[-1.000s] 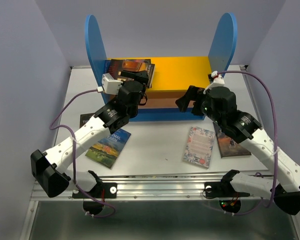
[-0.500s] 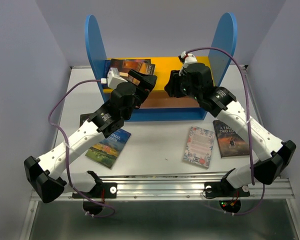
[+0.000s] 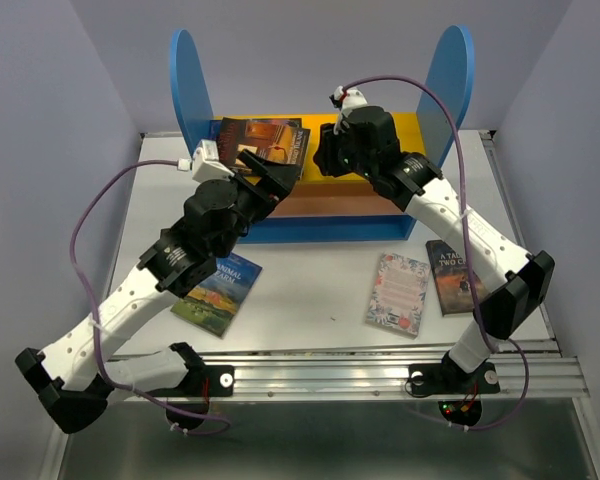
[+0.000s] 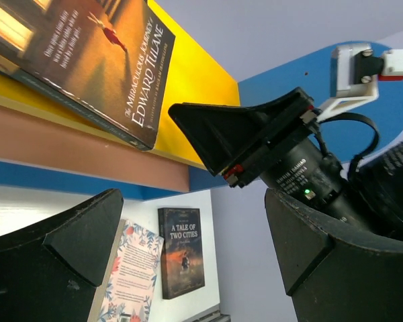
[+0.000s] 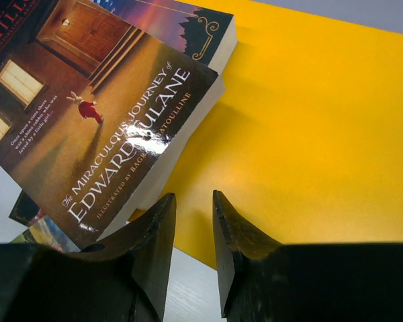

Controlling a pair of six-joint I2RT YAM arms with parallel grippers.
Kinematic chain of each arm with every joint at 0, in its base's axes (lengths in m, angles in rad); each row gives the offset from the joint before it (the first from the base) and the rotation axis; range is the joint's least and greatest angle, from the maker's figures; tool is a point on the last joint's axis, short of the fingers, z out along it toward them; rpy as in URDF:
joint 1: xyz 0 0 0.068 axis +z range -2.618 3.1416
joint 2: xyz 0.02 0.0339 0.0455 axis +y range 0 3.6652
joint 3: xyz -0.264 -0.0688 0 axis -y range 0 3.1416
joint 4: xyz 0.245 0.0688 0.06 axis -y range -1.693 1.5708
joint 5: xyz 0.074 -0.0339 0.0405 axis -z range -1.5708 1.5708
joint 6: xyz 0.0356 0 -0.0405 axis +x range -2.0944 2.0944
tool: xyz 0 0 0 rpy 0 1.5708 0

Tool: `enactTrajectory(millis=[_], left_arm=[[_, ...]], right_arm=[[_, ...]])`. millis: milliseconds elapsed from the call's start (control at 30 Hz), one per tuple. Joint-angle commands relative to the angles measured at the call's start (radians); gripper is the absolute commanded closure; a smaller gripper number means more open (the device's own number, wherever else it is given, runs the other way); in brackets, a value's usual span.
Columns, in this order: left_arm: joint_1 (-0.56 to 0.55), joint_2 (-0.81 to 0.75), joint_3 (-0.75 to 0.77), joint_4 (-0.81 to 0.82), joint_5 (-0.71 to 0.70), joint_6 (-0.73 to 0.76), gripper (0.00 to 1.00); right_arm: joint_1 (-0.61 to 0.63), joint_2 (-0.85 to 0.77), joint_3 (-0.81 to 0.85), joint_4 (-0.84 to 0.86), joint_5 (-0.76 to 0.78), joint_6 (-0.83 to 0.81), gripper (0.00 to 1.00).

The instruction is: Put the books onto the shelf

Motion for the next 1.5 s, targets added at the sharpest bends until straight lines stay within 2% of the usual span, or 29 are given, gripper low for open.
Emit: enactTrajectory(millis=[0,367,1467], left_arm=[[0.000,-0.078,-0.015,-0.082,-0.086,0.048,0.01],[0.002,-0.240,-0.098,-0.154,-0.227,0.011,0.01],[0.002,-0.232,-0.129,-0.159,-0.221,0.005,0.01]], right_arm=[[0.004,0.019,0.072,0.048,-0.043,-0.016,0.66],[0.004,0.096,0.172,0.048,-0.101,-0.019,0.66],[0.004,0.274,0.353,0.079,-0.221,-0.083,0.62]])
